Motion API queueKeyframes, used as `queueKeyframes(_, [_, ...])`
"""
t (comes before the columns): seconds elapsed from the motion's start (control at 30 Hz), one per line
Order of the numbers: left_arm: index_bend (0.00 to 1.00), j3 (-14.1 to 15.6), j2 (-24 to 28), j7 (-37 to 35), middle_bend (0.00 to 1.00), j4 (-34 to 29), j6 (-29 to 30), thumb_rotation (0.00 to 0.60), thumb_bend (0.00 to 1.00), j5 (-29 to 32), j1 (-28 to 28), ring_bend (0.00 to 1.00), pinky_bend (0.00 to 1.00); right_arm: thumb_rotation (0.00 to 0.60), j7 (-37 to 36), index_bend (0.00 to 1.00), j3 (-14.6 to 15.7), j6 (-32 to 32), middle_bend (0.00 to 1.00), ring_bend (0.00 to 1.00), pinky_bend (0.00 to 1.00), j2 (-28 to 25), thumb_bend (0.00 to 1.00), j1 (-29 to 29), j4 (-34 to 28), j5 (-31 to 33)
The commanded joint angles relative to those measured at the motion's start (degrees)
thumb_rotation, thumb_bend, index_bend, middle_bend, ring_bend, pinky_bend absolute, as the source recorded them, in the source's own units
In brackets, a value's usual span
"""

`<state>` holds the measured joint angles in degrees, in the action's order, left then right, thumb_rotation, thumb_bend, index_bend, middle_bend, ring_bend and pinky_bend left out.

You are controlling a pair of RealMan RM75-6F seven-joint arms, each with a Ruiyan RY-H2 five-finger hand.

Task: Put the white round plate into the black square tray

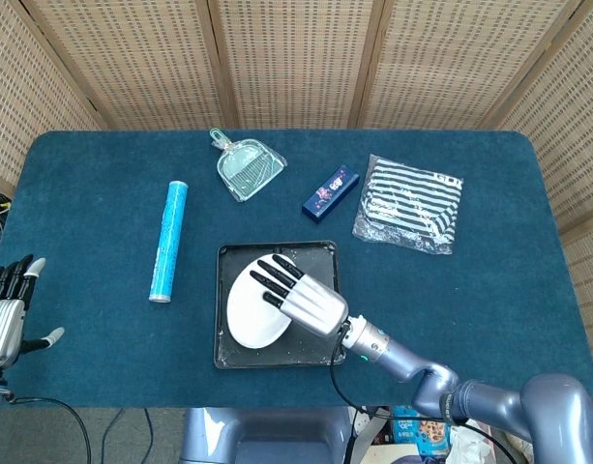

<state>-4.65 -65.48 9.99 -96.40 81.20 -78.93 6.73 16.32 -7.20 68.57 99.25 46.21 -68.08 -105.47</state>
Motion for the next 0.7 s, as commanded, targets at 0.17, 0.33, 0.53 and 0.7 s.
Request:
queueKeyframes(0.17, [0.00, 0.13, -0.28, 0.59, 0.00, -0.01, 0.13, 0.600, 0.00, 0.04, 0.06, 0.00, 0.00, 0.600, 7.06, 0.00, -0.67, -7.05, 0.00, 0.00, 0.00, -4.56, 0.00, -1.03, -8.76, 7.01])
queueKeyframes(0.33, [0.00, 0.29, -0.35, 0.87, 0.00, -0.14, 0.38, 0.600, 0.00, -0.17, 0.04, 0.00, 0.00, 0.600, 11.74, 0.00, -0.23, -5.95, 0.00, 0.00, 0.00, -10.11, 0.00, -2.82, -14.26, 7.56])
queueKeyframes(0.53, [0.00, 0.72, -0.09, 0.92, 0.00, -0.69, 1.40, 0.600, 0.00, -1.27, -0.34, 0.00, 0.00, 0.600, 16.87, 0.00, 2.35, -3.96, 0.00, 0.00, 0.00, -20.28, 0.00, -6.88, -18.24, 7.51])
queueKeyframes(0.7, [0.00, 1.35, 0.49, 0.44, 0.00, -1.44, 2.64, 0.600, 0.00, -2.81, -0.95, 0.00, 0.00, 0.600, 18.05, 0.00, 4.94, -0.20, 0.00, 0.00, 0.00, -28.08, 0.00, -12.70, -21.08, 9.78])
